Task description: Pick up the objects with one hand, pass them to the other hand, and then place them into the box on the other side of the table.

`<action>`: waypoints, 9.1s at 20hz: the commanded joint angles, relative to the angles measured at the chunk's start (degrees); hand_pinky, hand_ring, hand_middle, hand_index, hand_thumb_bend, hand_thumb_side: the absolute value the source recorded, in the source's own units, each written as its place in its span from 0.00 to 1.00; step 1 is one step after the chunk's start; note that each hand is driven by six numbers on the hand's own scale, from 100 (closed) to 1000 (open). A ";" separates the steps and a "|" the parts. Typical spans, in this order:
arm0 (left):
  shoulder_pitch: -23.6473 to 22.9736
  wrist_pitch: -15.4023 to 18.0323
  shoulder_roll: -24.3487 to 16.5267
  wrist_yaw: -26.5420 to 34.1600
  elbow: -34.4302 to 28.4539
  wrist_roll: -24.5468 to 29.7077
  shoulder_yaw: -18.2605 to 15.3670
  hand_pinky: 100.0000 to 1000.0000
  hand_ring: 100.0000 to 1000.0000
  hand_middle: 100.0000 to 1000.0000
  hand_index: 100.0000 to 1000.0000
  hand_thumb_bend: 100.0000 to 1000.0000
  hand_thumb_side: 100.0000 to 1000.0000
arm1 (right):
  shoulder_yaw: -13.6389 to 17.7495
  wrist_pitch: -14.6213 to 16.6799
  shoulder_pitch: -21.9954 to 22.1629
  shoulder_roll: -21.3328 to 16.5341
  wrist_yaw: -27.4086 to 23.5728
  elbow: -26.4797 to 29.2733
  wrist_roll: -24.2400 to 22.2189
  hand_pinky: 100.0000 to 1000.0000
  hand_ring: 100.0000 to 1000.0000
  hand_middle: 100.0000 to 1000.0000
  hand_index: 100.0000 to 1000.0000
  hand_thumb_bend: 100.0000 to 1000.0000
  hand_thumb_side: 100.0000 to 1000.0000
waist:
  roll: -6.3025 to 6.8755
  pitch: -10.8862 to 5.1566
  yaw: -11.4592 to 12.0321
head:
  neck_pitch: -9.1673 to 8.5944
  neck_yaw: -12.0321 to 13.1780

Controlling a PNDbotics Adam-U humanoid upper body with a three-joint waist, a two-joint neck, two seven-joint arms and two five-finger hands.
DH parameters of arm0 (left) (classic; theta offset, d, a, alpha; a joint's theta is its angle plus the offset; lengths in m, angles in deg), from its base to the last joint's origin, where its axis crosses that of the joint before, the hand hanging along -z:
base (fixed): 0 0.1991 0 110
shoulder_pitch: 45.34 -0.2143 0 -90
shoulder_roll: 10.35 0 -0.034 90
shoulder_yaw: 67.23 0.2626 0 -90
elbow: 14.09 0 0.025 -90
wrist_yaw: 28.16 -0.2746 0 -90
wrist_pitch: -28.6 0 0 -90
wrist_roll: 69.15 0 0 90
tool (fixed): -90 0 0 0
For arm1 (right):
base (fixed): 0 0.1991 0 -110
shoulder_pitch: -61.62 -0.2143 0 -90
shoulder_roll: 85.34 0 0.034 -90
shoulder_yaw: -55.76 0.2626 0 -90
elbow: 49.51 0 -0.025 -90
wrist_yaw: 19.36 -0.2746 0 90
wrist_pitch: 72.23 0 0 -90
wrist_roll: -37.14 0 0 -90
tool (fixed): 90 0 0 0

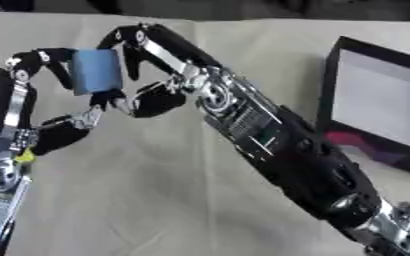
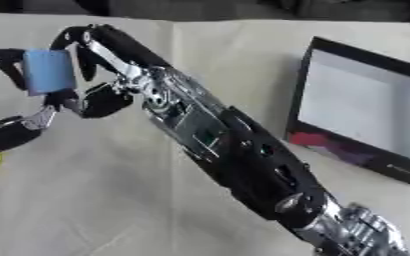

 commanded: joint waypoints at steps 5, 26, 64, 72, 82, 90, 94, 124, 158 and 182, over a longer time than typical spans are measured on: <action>-0.14 -4.22 -0.94 -2.13 -0.09 -1.94 -0.29 0.76 0.67 0.70 0.97 0.58 0.06 | 1.38 -2.35 -0.35 -1.65 -1.24 3.65 0.47 0.71 0.47 0.23 0.43 0.00 0.00 | 0.35 -1.28 -0.30 | 0.09 -0.33; -7.22 -8.01 -8.98 7.43 -4.80 -8.75 -6.68 0.73 0.63 0.66 0.84 0.20 0.27 | 18.55 -11.84 13.34 -20.59 -18.14 14.78 15.18 0.71 0.46 0.23 0.44 0.00 0.00 | 1.06 -1.23 -1.34 | -0.21 -3.37; -16.27 -9.47 -17.43 18.46 -14.22 -24.00 -20.82 0.77 0.71 0.74 0.88 0.27 0.43 | 38.08 -18.52 34.20 -37.44 6.22 -1.16 9.57 0.84 0.80 0.81 0.96 0.55 0.24 | 2.07 -0.83 -0.92 | -2.44 -7.51; -16.28 -11.21 -20.69 17.37 -14.14 -23.01 -21.59 0.78 0.71 0.73 0.87 0.31 0.37 | 40.06 -15.97 33.26 -35.37 -5.17 8.99 21.37 0.82 0.76 0.75 0.89 0.00 0.03 | 2.50 -1.39 -0.74 | -1.98 -3.64; -15.18 -20.27 -35.88 21.18 -8.88 2.10 -20.99 0.83 0.75 0.75 0.90 0.48 0.34 | 34.90 -5.67 31.00 -33.57 -21.63 18.84 36.57 0.82 0.74 0.73 0.88 0.08 0.15 | 3.38 -1.71 0.79 | -0.81 2.64; -9.35 -23.80 -45.08 24.07 -1.13 22.19 -15.84 0.89 0.79 0.77 0.88 0.64 0.34 | 33.44 -6.95 30.15 -32.92 -21.91 18.89 37.47 0.81 0.74 0.73 0.88 0.11 0.15 | 3.35 -1.71 1.17 | -0.78 4.78; -6.95 -27.26 -48.19 27.93 -2.32 27.29 -11.32 0.91 0.80 0.76 0.87 0.68 0.39 | 33.14 -7.38 30.20 -33.04 -21.89 18.73 37.41 0.81 0.73 0.72 0.87 0.11 0.15 | 3.49 -1.76 1.21 | -0.37 4.82; -0.20 -48.51 -40.81 21.51 -6.65 25.04 9.24 0.88 0.78 0.72 0.84 0.79 0.26 | 32.18 -7.37 32.12 -31.98 -23.14 17.36 38.17 0.81 0.72 0.70 0.87 0.09 0.20 | 4.11 -1.73 1.52 | 1.10 4.32; 7.08 -44.81 -29.32 13.06 14.93 28.57 14.06 0.84 0.76 0.67 0.63 0.40 0.00 | 32.25 -6.51 33.77 -30.30 -24.48 16.06 39.25 0.81 0.72 0.69 0.87 0.07 0.23 | 3.98 -1.65 0.87 | 1.64 5.39; 8.18 -42.32 -21.17 15.00 -0.98 8.96 7.02 0.67 0.55 0.48 0.49 0.00 0.00 | 24.79 -7.26 22.20 -28.80 -23.39 20.16 28.92 0.82 0.74 0.72 0.88 0.08 0.19 | 2.22 -2.47 1.10 | 0.01 1.66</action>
